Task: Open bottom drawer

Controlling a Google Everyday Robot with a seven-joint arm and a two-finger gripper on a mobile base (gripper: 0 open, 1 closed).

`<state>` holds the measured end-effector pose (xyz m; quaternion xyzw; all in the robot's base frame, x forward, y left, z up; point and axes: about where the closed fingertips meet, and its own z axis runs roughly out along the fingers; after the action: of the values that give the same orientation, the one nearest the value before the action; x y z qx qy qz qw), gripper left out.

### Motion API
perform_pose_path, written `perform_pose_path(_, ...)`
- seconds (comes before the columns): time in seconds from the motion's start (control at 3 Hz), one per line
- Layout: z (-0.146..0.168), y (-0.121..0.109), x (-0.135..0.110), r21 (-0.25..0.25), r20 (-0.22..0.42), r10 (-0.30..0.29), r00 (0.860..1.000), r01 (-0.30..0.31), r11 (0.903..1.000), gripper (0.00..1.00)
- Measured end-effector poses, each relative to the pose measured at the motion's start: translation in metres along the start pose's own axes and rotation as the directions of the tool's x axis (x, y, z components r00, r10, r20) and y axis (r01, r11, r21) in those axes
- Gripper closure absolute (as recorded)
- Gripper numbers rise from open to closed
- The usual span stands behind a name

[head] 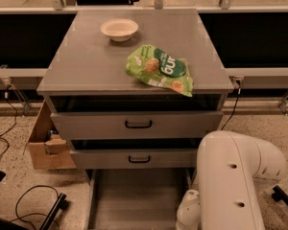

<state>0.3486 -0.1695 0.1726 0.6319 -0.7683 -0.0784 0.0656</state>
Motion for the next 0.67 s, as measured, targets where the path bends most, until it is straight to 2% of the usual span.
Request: perform_pose_path(0.67,-0.0007,-0.0033,-0.0008,0.0,0.0,0.0,1.0,0.0,1.0,0.46)
